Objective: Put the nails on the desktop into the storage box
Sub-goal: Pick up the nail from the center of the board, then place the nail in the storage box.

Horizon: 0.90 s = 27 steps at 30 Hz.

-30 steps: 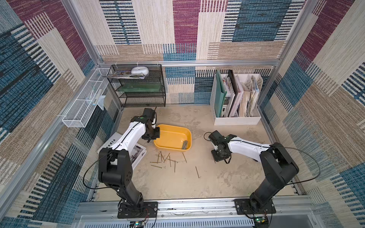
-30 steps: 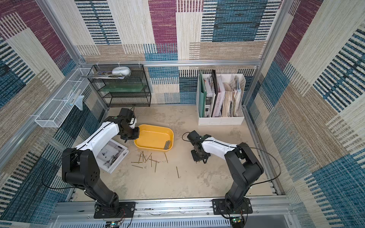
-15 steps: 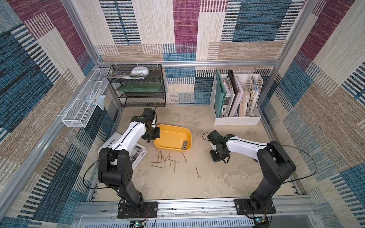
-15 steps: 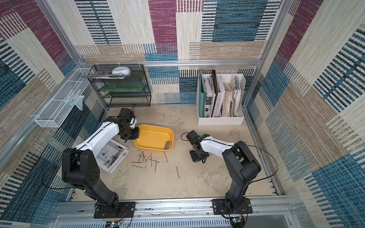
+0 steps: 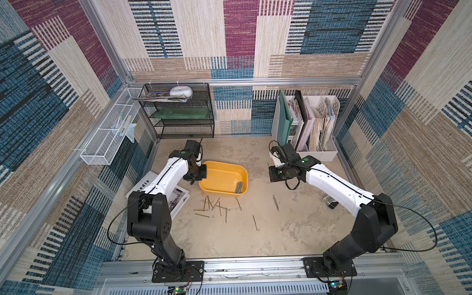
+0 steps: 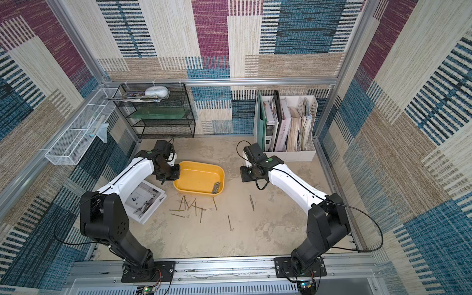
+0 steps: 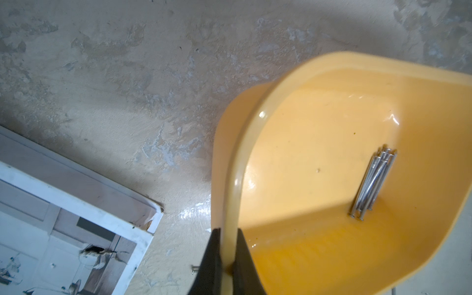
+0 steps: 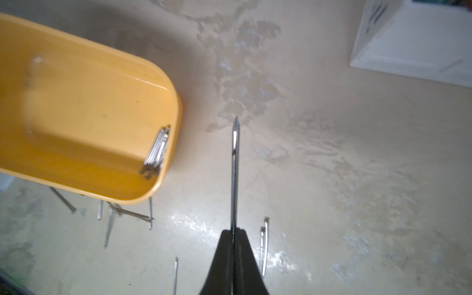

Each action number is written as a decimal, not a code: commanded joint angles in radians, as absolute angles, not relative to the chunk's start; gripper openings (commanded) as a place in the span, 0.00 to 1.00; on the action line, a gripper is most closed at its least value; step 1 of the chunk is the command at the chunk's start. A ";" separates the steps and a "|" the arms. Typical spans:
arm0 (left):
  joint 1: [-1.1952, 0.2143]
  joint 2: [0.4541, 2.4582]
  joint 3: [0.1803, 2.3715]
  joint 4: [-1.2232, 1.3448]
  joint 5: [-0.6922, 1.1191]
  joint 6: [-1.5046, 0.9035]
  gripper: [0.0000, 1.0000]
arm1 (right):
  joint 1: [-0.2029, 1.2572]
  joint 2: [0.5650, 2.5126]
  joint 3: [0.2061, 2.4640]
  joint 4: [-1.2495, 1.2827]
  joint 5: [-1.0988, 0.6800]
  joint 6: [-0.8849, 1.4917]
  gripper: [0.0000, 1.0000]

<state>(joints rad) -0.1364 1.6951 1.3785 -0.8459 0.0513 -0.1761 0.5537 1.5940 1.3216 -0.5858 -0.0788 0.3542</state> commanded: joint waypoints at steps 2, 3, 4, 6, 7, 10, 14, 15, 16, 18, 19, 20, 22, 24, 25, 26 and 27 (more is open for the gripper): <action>-0.135 1.695 1.393 -0.844 0.064 -0.175 0.00 | 0.594 1.673 1.355 -0.313 -0.352 0.524 0.00; -0.135 1.694 1.393 -0.843 0.066 -0.175 0.00 | 0.605 1.703 1.370 -0.280 -0.383 0.551 0.00; -0.135 1.695 1.393 -0.843 0.065 -0.175 0.00 | 0.618 1.737 1.391 -0.257 -0.405 0.570 0.00; -0.135 1.694 1.393 -0.845 0.065 -0.174 0.00 | 0.653 1.815 1.453 -0.226 -0.432 0.596 0.00; -0.135 1.692 1.393 -0.845 0.066 -0.174 0.00 | 0.674 1.858 1.484 -0.213 -0.445 0.607 0.00; -0.135 1.694 1.394 -0.844 0.066 -0.174 0.00 | 0.714 1.968 1.564 -0.191 -0.451 0.637 0.00; -0.135 1.691 1.393 -0.845 0.066 -0.175 0.00 | 0.721 2.052 1.569 -0.123 -0.477 0.693 0.00; -0.135 1.692 1.393 -0.844 0.067 -0.174 0.00 | 0.724 2.064 1.569 -0.120 -0.475 0.696 0.00; -0.135 1.694 1.394 -0.844 0.069 -0.175 0.00 | 0.727 2.079 1.567 -0.116 -0.474 0.703 0.00; -0.135 1.695 1.395 -0.845 0.071 -0.174 0.00 | 0.730 2.097 1.556 -0.102 -0.471 0.719 0.00; -0.136 1.696 1.396 -0.844 0.071 -0.174 0.00 | 0.731 2.101 1.547 -0.090 -0.472 0.726 0.00; -0.135 1.695 1.396 -0.844 0.071 -0.175 0.00 | 0.730 2.110 1.543 -0.085 -0.475 0.737 0.00; -0.135 1.695 1.394 -0.844 0.069 -0.174 0.00 | 0.729 2.121 1.539 -0.081 -0.482 0.749 0.00; -0.136 1.695 1.394 -0.844 0.068 -0.175 0.00 | 0.732 2.127 1.528 -0.073 -0.492 0.764 0.00; -0.135 1.696 1.394 -0.845 0.069 -0.175 0.00 | 0.733 2.128 1.523 -0.074 -0.489 0.767 0.00; -0.136 1.698 1.395 -0.845 0.068 -0.174 0.00 | 0.732 2.128 1.515 -0.071 -0.489 0.771 0.00; -0.135 1.696 1.394 -0.845 0.067 -0.174 0.00 | 0.732 2.126 1.507 -0.069 -0.489 0.775 0.00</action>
<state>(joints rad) -0.1364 1.6951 1.3785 -0.8459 0.0517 -0.1761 0.7303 2.1239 1.5208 -0.1009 -0.4763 0.7467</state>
